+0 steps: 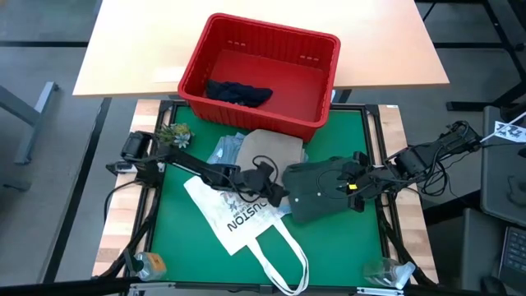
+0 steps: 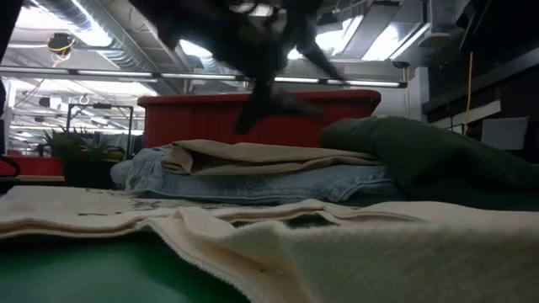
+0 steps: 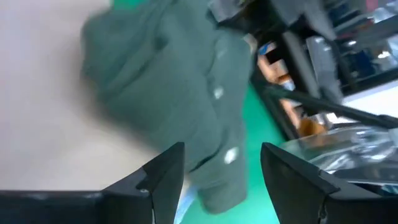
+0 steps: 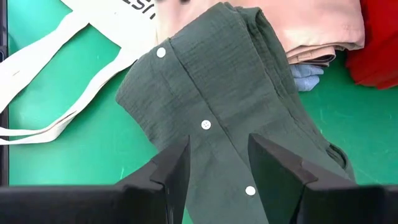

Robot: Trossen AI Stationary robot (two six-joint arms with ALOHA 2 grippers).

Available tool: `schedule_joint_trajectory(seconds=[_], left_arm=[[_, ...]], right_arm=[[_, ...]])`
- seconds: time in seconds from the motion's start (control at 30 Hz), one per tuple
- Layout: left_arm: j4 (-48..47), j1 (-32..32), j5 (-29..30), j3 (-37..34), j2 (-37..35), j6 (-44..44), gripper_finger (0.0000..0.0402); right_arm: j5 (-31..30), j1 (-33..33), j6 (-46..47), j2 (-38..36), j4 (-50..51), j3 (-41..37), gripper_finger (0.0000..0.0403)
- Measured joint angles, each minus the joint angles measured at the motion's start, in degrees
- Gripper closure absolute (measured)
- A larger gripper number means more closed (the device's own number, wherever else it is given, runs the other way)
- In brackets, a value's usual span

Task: Fold Laundry from Bin
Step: Stack the green shirt on top of the beige shorts

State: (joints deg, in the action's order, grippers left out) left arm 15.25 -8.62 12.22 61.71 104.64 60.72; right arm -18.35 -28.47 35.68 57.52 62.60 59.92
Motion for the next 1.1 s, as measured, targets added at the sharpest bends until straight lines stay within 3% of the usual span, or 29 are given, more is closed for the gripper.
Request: schedule_joint_trajectory(seconds=[0.57, 1.1], left_arm=[[-0.43, 1.93, 0.62, -0.15, 3.38, 8.97, 0.0198], [11.29, 2.26, 2.95, 0.48, 7.93, 10.74, 0.0198]], right_arm=[[0.0, -0.01, -0.01, 0.0, 0.02, 0.0, 0.024], [0.0, 0.0, -0.02, 0.0, -0.28, 0.0, 0.024]])
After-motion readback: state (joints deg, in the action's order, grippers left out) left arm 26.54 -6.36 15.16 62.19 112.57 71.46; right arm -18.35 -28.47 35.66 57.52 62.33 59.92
